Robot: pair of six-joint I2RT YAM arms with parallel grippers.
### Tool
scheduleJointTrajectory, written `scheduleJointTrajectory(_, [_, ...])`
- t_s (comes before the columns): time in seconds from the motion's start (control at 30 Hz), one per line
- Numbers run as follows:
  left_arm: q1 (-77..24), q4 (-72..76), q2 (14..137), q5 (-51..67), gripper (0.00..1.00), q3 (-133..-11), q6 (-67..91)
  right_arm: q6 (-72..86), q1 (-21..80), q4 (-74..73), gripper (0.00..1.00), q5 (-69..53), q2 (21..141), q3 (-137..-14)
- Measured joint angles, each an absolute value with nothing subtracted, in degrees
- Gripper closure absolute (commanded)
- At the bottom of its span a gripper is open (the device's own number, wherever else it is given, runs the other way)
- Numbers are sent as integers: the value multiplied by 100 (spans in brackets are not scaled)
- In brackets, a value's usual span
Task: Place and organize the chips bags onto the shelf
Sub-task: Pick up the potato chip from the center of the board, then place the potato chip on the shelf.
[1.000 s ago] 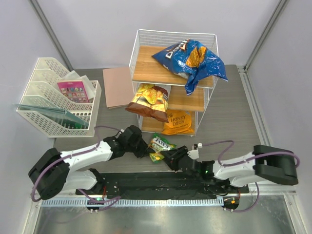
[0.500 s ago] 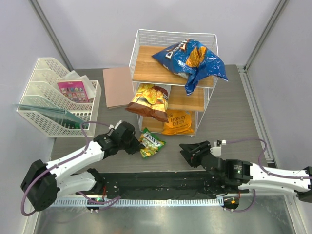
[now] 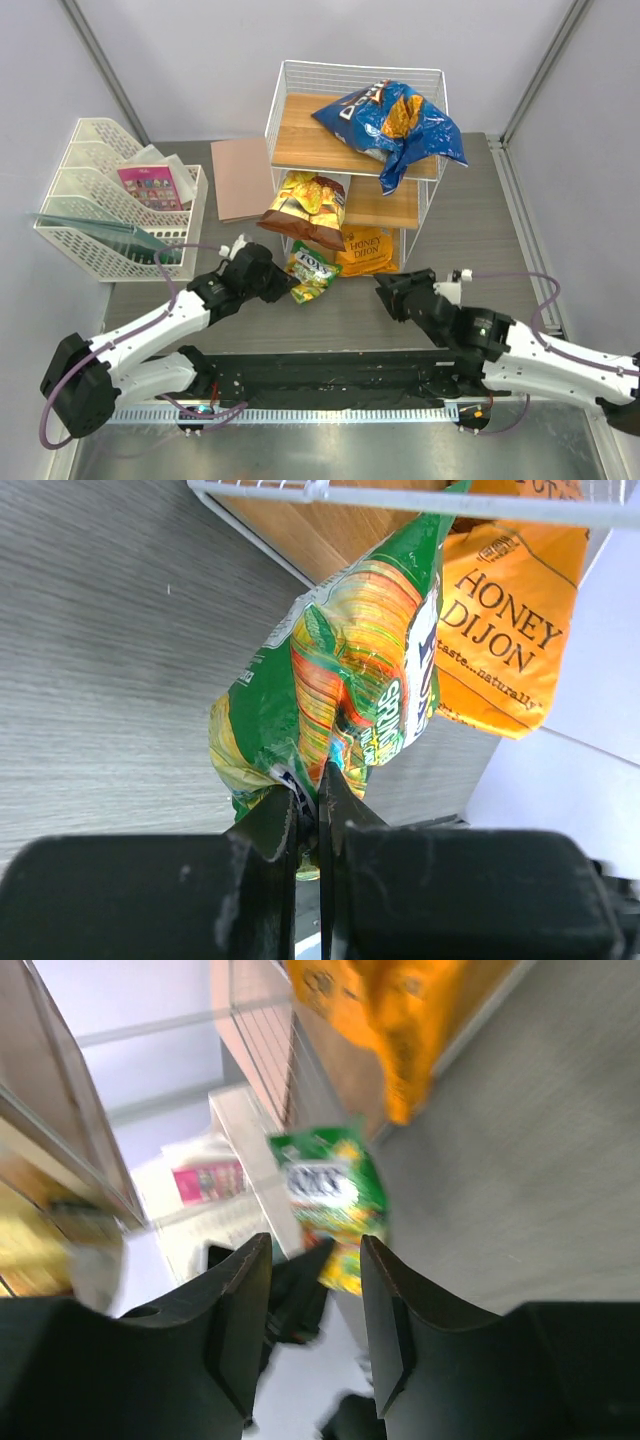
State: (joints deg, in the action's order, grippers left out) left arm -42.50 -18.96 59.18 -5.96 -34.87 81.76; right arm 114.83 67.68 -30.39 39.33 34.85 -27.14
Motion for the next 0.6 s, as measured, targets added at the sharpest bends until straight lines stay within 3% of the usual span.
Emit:
scheduleJointTrajectory(0.17, [-4209,-1903,6149,-534,100,-3684,7937,10412,5240,-2556,54,3179,4965,-4036])
scheduleJointTrajectory(0.43, [-4110,-1909,6204,-364,100,-3750,7710,9024,5179,-3199,59,3581,5575,-6082])
scheduleJointTrajectory(0.6, [-3994,-1911,6335,-224,100,-3793,7577,8991,5179,-4646,62,3798,5575,-6803])
